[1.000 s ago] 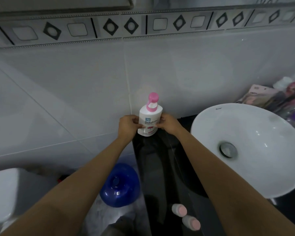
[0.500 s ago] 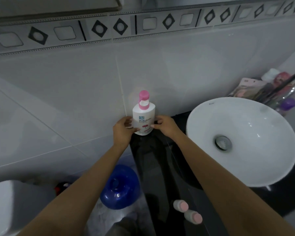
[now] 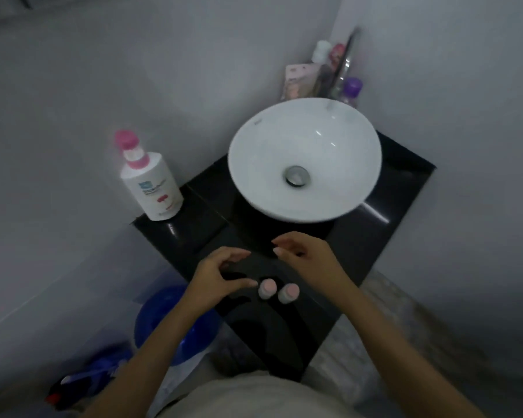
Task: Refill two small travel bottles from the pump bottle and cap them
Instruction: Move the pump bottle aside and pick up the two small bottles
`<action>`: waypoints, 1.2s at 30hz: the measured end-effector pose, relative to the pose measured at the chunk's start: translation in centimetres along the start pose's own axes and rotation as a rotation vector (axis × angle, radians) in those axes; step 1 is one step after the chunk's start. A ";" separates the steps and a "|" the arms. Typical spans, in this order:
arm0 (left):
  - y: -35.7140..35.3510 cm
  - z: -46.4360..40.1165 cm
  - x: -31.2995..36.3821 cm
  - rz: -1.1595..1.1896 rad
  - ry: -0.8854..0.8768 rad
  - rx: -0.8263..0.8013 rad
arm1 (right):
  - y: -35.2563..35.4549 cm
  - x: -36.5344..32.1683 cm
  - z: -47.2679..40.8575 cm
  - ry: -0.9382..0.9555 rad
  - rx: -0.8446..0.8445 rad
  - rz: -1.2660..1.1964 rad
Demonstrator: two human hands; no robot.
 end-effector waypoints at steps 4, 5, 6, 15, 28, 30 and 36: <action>-3.2 -0.4 -0.6 -0.157 0.006 -0.193 | 0.5 4.6 4.2 -0.062 0.120 -0.011; -3.7 -0.6 -0.9 -0.193 0.014 -0.206 | 0.2 5.7 4.8 -0.093 0.138 0.011; -4.1 -0.7 -1.2 -0.225 0.019 -0.214 | -0.1 6.6 5.3 -0.123 0.149 0.022; -5.7 -0.1 -1.6 -0.317 0.023 -0.144 | -3.6 10.3 5.8 -0.201 0.109 0.127; -2.2 1.5 -2.3 -0.193 0.053 0.108 | -4.4 8.7 2.8 -0.064 0.042 0.147; -0.2 1.7 -2.5 -0.135 0.077 0.214 | -5.3 7.6 1.2 -0.032 -0.025 0.113; 6.1 0.8 -3.5 -0.075 0.209 0.502 | -8.1 2.7 -5.2 0.058 -0.172 0.090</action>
Point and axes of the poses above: each hand's wrist, its own z-axis away from the middle knuckle, its own y-axis out of the back of the hand, x = y × z, the point moved 5 cm from there along -z, towards the middle knuckle, and after that the axes turned 5 degrees about y, right-handed, at the moved point
